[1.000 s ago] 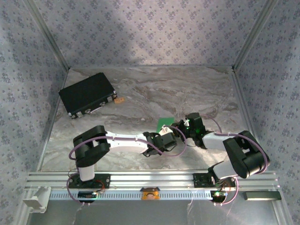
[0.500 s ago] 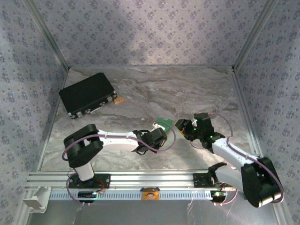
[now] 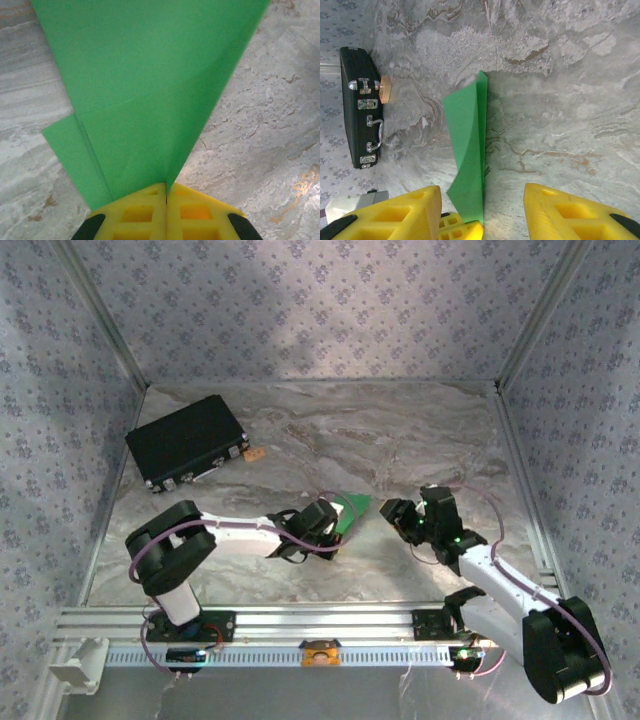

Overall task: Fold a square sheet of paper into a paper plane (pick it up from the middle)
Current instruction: Fold the wing for the fifth time at the center of the table.

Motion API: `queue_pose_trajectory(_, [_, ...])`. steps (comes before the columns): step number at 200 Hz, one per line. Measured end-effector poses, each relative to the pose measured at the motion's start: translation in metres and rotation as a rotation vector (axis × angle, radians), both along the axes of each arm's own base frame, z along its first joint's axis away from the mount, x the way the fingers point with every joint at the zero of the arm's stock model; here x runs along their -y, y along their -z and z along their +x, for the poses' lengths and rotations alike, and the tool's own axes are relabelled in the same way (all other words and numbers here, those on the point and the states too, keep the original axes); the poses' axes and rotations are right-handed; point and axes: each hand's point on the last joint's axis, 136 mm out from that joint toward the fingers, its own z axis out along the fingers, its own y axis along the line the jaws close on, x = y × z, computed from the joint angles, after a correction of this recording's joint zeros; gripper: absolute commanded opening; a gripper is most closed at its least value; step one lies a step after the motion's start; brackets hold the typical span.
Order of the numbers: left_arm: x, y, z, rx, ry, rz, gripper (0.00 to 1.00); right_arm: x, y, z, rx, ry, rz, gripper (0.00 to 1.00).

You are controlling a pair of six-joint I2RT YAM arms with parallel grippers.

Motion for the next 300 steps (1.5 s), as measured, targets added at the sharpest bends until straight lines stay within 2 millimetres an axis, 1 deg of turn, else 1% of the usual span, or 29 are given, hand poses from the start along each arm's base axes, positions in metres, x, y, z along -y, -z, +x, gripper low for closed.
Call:
queue_pose_trajectory(58, [0.01, -0.007, -0.001, -0.081, 0.014, -0.139, 0.0, -0.002, -0.009, 0.003, 0.093, -0.016, -0.034, 0.47])
queue_pose_trajectory(87, [0.012, -0.01, -0.001, -0.126, 0.011, -0.213, 0.0, -0.009, -0.011, 0.003, 0.133, -0.052, -0.048, 0.46])
queue_pose_trajectory(101, [0.011, -0.007, 0.001, -0.154, 0.001, -0.236, 0.0, -0.014, -0.011, 0.002, 0.149, -0.078, -0.057, 0.44])
queue_pose_trajectory(128, [0.01, -0.002, 0.002, -0.188, -0.013, -0.262, 0.0, -0.022, -0.003, 0.0, 0.151, -0.13, -0.084, 0.42])
queue_pose_trajectory(149, [0.011, -0.004, 0.002, -0.205, -0.019, -0.286, 0.0, -0.028, 0.008, -0.002, 0.121, -0.177, -0.101, 0.39])
queue_pose_trajectory(166, [0.012, -0.006, 0.002, -0.213, -0.021, -0.31, 0.0, -0.036, 0.013, -0.002, 0.104, -0.217, -0.104, 0.36])
queue_pose_trajectory(221, [0.007, -0.002, 0.006, -0.249, -0.057, -0.352, 0.0, -0.064, 0.016, 0.002, 0.107, -0.338, -0.085, 0.29])
queue_pose_trajectory(252, [0.005, -0.002, 0.009, -0.269, -0.079, -0.379, 0.0, -0.071, 0.021, 0.003, 0.097, -0.377, -0.082, 0.27])
queue_pose_trajectory(300, [0.007, -0.003, 0.01, -0.311, -0.084, -0.432, 0.0, -0.079, 0.027, 0.005, 0.084, -0.406, -0.069, 0.25])
